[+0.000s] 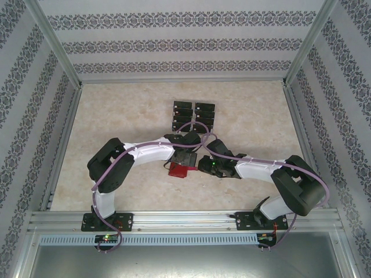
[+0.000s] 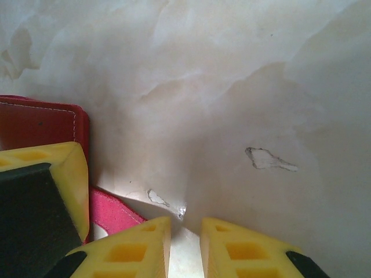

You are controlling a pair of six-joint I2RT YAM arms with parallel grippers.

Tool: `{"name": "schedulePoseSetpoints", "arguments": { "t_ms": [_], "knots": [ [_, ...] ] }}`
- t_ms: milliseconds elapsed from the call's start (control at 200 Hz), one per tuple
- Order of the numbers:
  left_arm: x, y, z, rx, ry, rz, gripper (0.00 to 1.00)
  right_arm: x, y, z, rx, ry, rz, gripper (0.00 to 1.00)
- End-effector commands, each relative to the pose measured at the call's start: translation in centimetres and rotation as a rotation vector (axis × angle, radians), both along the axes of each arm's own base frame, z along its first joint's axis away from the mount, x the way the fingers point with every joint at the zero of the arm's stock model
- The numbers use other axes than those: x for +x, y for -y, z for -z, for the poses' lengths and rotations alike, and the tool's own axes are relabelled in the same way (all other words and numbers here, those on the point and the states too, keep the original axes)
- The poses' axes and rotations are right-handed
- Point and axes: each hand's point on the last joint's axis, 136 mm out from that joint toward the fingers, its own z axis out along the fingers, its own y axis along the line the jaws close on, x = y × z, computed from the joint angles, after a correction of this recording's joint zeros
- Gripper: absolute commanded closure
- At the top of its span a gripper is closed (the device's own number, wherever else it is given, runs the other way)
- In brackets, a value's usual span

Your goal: Put the credit cards into the card holder

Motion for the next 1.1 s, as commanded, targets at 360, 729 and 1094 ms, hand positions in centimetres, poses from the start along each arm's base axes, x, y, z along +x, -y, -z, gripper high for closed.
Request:
{"name": "schedulePoseSetpoints", "arguments": {
  "t_ms": [360, 729, 1094],
  "knots": [
    [-0.2, -0.7, -1.4, 0.053, 0.023, -0.011, 0.00, -0.2, 1.1, 0.8, -0.028, -0.007, 0.013, 0.77],
    [-0.1, -2.6, -4.1, 0.070, 0.065, -0.019, 0.00, -0.1, 1.5, 1.1, -0.032, -0.012, 0.021, 0.77],
    [-0.2, -6.2, -5.3, 0.070, 0.082, -0.072, 0.00, 0.2, 2.0, 0.4, -0.028, -0.001, 0.027, 0.77]
  ]
}}
